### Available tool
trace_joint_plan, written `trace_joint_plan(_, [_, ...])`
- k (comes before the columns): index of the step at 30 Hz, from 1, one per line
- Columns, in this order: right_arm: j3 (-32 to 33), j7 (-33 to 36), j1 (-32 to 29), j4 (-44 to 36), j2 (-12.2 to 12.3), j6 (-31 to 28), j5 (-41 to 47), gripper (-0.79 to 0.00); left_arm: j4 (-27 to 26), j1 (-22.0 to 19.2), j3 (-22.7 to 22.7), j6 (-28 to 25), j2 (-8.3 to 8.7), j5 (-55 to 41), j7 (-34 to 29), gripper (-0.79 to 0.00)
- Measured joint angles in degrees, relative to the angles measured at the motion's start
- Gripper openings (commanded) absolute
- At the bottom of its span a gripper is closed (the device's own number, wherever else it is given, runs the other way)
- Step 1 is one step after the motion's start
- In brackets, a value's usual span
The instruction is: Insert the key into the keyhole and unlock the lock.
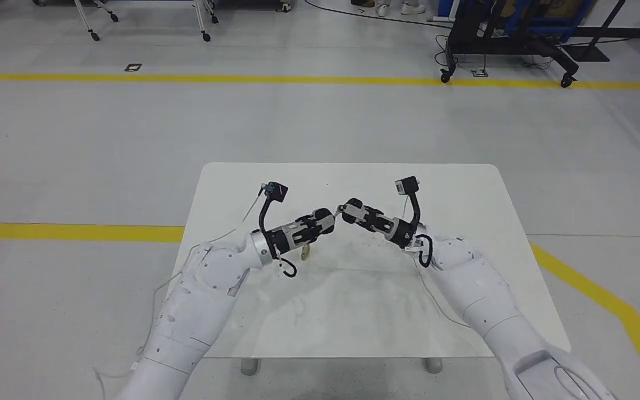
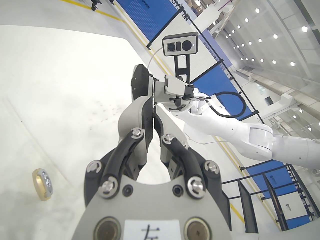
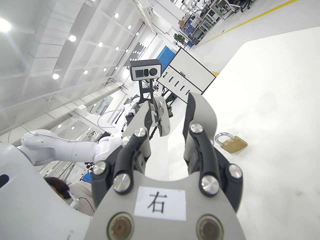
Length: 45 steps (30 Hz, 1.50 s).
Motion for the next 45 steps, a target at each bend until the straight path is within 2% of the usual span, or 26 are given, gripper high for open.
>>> trace_joint_plan(9, [0.0,-0.1,0.0,0.0,0.0,0.1,0.0,0.000,-2.3,0.7,-3.8,-1.9,1.42,4.0,0.5,-0.785])
trace_joint_plan(14, [2.9,-4.3,-0.3,-0.4,1.2,0.3,-8.6,0.000,-3.2,0.1,-2.9,-4.6,2.02,5.5,-4.5,-0.785])
trace_joint_plan(20, [5.6,2.4,-1.0,-3.3,3.4,-0.9,-16.0,0.000,-1.8,-2.0,-0.4,-7.9,2.39,0.8,-12.3,-0.785])
trace_joint_plan(23, [6.3,4.9,-2.3,-5.4,4.1,-2.3,-15.9,-0.009,-0.9,-3.2,1.0,-7.9,2.49,1.5,-14.5,-0.785])
trace_joint_plan(25, [6.3,6.7,-2.8,-6.5,4.5,-2.9,-14.8,-0.065,-0.2,-3.8,2.1,-7.8,2.50,0.9,-15.8,-0.785])
trace_joint_plan(26, [6.2,7.4,-3.0,-6.9,4.6,-3.1,-14.3,-0.139,0.1,-4.0,2.6,-7.7,2.50,0.4,-16.4,-0.785])
trace_joint_plan(27, [6.0,7.8,-3.1,-7.3,4.7,-3.1,-13.8,-0.179,0.4,-4.1,3.0,-7.6,2.49,-0.4,-17.0,-0.785])
trace_joint_plan(28, [5.6,8.2,-3.1,-7.8,4.8,-2.9,-13.4,-0.271,0.9,-4.4,3.6,-7.4,2.48,-1.7,-17.8,-0.785])
trace_joint_plan(29, [5.2,8.2,-3.1,-8.1,4.9,-2.8,-13.1,-0.302,1.3,-4.7,4.0,-7.1,2.46,-2.7,-18.5,-0.785])
trace_joint_plan(31, [4.2,8.4,-3.0,-8.5,5.1,-2.6,-12.4,-0.314,2.7,-5.2,4.8,-5.6,2.39,-5.5,-19.7,-0.785])
trace_joint_plan(33, [3.4,8.5,-2.8,-8.5,5.3,-2.4,-12.1,-0.394,3.3,-6.0,5.4,-5.1,2.37,-6.1,-20.6,-0.785])
trace_joint_plan(38, [1.2,8.4,-2.0,-8.8,5.9,-2.5,-11.5,-0.434,4.3,-6.9,6.8,-5.2,2.39,-6.2,-20.6,-0.785])
trace_joint_plan(45, [-1.4,7.8,-1.3,-9.0,7.3,-3.1,-9.6,-0.440,4.9,-7.5,7.4,-5.1,2.62,-6.7,-19.9,-0.785])
